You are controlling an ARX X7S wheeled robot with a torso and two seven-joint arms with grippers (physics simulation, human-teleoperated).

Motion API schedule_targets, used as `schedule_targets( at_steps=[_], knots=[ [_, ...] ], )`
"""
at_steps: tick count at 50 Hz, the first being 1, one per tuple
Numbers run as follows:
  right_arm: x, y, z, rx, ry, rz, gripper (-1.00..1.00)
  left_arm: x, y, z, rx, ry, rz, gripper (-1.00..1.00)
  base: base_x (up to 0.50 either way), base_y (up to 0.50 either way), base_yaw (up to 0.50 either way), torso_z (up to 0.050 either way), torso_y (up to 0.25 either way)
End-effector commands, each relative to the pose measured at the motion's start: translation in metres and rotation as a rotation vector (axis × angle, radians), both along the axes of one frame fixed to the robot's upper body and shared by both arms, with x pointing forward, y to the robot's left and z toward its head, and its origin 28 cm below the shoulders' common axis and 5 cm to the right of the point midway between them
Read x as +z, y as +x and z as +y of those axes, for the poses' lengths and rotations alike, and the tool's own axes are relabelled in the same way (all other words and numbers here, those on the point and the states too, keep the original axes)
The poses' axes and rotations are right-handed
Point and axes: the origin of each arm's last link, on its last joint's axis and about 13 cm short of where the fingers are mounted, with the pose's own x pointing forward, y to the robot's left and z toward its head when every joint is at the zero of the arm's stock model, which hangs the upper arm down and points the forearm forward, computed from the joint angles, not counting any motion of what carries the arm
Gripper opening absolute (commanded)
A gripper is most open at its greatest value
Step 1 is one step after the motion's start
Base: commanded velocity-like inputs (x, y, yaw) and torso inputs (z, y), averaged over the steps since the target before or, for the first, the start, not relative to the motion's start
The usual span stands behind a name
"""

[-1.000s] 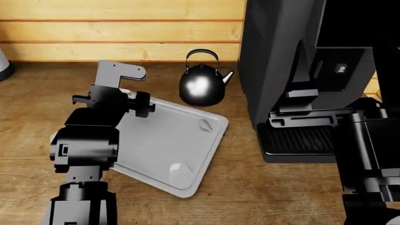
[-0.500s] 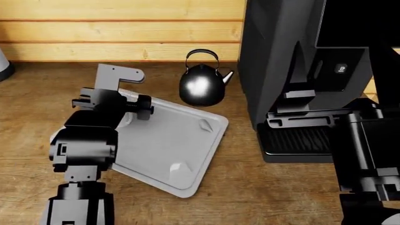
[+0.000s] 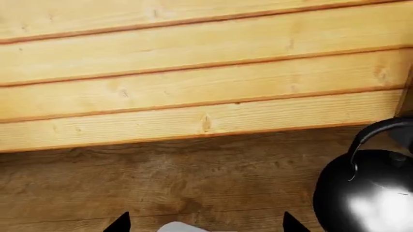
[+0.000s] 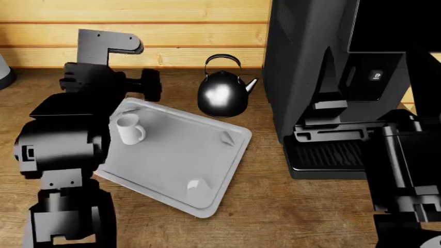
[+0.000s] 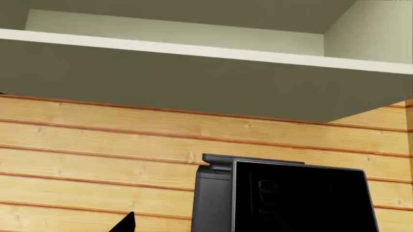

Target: Pick the kettle from the counter and place it on the tray. Then pick the mug from the cabinet and place it on the tray. Then close the cabinet doors.

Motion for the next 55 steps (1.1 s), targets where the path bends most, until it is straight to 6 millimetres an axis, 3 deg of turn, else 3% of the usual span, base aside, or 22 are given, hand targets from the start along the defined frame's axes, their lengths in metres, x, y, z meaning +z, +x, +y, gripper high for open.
schedule_targets(
  at_steps=[1,11,29,38,55],
  knots=[
    [0.000,-0.001,0.000,0.000,0.001,-0.004,1.00,0.048,-0.023,-0.001,-0.055,-0.035,-0.125,1.00,0.00,0.00,0.00,0.000,0.000],
    [0.000,-0.003,-0.001,0.000,0.004,-0.006,1.00,0.062,-0.037,-0.034,-0.197,-0.025,-0.158,1.00,0.00,0.00,0.00,0.000,0.000],
    [0.002,-0.008,-0.004,0.000,0.008,-0.015,1.00,0.058,0.002,-0.068,-0.208,0.154,-0.112,1.00,0.00,0.00,0.00,0.000,0.000],
    [0.003,-0.008,-0.007,-0.004,0.012,-0.014,1.00,0.065,0.024,-0.087,-0.211,0.235,-0.094,1.00,0.00,0.00,0.00,0.000,0.000],
    [0.003,-0.007,-0.008,-0.009,0.018,-0.013,1.00,0.061,0.036,-0.083,-0.212,0.422,-0.068,1.00,0.00,0.00,0.00,0.000,0.000]
  ],
)
